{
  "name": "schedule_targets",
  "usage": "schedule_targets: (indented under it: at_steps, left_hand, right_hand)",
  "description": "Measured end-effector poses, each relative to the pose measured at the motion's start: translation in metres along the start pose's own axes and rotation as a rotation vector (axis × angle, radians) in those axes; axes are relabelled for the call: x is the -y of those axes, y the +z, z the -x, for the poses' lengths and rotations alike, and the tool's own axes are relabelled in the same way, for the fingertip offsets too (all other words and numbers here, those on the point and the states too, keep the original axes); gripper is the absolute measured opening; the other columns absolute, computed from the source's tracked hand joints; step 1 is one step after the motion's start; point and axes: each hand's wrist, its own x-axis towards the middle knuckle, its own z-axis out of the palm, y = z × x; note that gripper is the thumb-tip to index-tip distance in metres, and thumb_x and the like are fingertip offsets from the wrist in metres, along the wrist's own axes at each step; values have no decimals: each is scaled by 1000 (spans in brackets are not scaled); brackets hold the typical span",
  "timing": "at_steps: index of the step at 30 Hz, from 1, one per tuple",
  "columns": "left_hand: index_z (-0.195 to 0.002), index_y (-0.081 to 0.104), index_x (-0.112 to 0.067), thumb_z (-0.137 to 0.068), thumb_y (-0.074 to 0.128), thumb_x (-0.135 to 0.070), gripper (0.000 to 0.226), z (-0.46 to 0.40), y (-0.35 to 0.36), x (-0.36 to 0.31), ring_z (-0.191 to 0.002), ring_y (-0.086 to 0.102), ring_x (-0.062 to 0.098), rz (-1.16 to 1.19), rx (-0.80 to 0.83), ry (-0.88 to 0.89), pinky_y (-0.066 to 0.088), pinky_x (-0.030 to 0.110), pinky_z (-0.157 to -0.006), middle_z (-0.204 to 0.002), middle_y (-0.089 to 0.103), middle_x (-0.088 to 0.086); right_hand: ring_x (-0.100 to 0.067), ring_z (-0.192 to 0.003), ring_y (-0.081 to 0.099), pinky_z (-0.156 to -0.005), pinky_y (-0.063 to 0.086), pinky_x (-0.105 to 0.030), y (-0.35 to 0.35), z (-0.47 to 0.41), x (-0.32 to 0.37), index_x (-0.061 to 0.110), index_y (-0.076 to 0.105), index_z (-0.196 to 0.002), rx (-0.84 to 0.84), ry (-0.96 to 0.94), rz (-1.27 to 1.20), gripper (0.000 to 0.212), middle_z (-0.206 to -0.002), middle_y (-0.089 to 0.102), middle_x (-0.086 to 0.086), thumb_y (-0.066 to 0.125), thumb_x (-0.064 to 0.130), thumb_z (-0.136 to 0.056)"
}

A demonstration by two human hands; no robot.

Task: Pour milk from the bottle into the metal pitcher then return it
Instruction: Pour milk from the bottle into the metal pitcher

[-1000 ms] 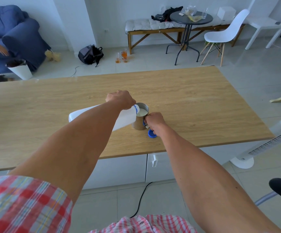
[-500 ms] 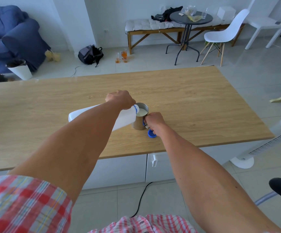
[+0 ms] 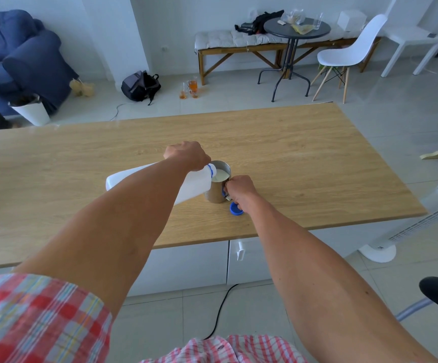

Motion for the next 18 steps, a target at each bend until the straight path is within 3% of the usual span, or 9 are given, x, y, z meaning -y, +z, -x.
schedule_targets:
  at_steps: [9, 18]
  left_hand:
    - [-103, 59, -15, -100, 46, -38, 26, 0, -1, 0, -92, 60, 29, 7, 4, -5, 45, 37, -77, -86, 55, 3]
    - [-103, 59, -16, -100, 47, -38, 26, -1, -2, -1, -94, 61, 30, -8, 6, -2, 46, 38, -79, -100, 62, 5]
  right_hand:
    - [-16, -55, 32, -49, 25, -26, 0, -2, -1, 10, 56, -83, -2, -9, -4, 20, -64, 45, -5, 43, -3, -88]
    - [-16, -54, 29, -49, 23, -26, 0, -3, -3, 13, 54, -84, 4, -4, -14, 21, -63, 40, -3, 42, -3, -87]
